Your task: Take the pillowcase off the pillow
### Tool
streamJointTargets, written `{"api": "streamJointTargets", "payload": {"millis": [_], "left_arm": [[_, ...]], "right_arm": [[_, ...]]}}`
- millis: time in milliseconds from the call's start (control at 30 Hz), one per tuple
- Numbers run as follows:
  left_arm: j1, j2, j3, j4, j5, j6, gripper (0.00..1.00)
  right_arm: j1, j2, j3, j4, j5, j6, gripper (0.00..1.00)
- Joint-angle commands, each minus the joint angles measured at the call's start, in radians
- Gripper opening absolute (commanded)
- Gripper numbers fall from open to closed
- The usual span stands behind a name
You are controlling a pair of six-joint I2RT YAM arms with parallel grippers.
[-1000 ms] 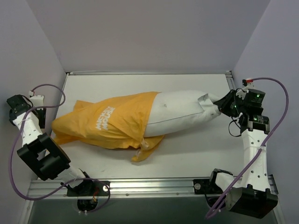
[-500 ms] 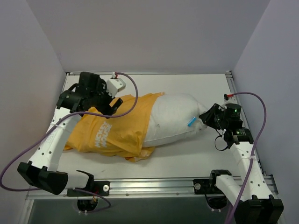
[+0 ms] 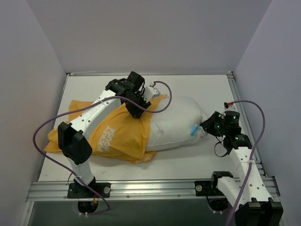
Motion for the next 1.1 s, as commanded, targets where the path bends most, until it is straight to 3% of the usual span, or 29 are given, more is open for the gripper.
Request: {"api": "streamJointTargets", "payload": {"millis": [0,33,67,200,367,533,800,967,1000,1067], "left_arm": [[0.001,0.013,-0.002,-0.035,0.008,0.0,0.36],[0.002,0.01,-0.021,-0.031,-0.008,-0.002,0.08],[0.002,-0.005,-0.03,-0.024,-0.034,-0.017,0.02],[0.077,-0.06,-0.07,0.013,-0.055,-0.025,0.02],[0.257,-0.139,-0.151,0.047,-0.03,-0.005,0.02],[0.496,-0.199,-0.262,0.104,-0.061,0.069,0.02],[0.714,-0.219,-0.441,0.281,-0.222,0.207,0.02],[0.65,-0.323,-0.49,0.211,-0.029,0.239,0.02],[0.53,-0.349,-0.518,0.229,-0.073,0.238,0.02],[0.408,-0.39,-0.597,0.274,-0.127,0.225,0.02]], "right_arm": [[-0.003,-0.02,-0.002,0.034,0.038,0.019,0.0],[-0.007,-0.021,-0.001,0.031,0.052,0.013,0.0],[-0.014,-0.031,0.001,0.024,0.064,0.012,0.0],[-0.101,-0.064,-0.016,0.024,0.077,0.01,0.0],[-0.3,-0.069,-0.087,0.072,-0.095,0.036,0.0],[-0.334,-0.061,-0.076,0.067,-0.113,0.015,0.0],[-0.342,-0.055,-0.025,0.037,-0.126,-0.013,0.0],[-0.275,-0.012,-0.015,0.078,-0.273,-0.05,0.0],[-0.238,-0.006,0.004,0.058,-0.249,-0.065,0.0],[-0.116,-0.006,0.059,0.025,-0.154,-0.108,0.0]]}}
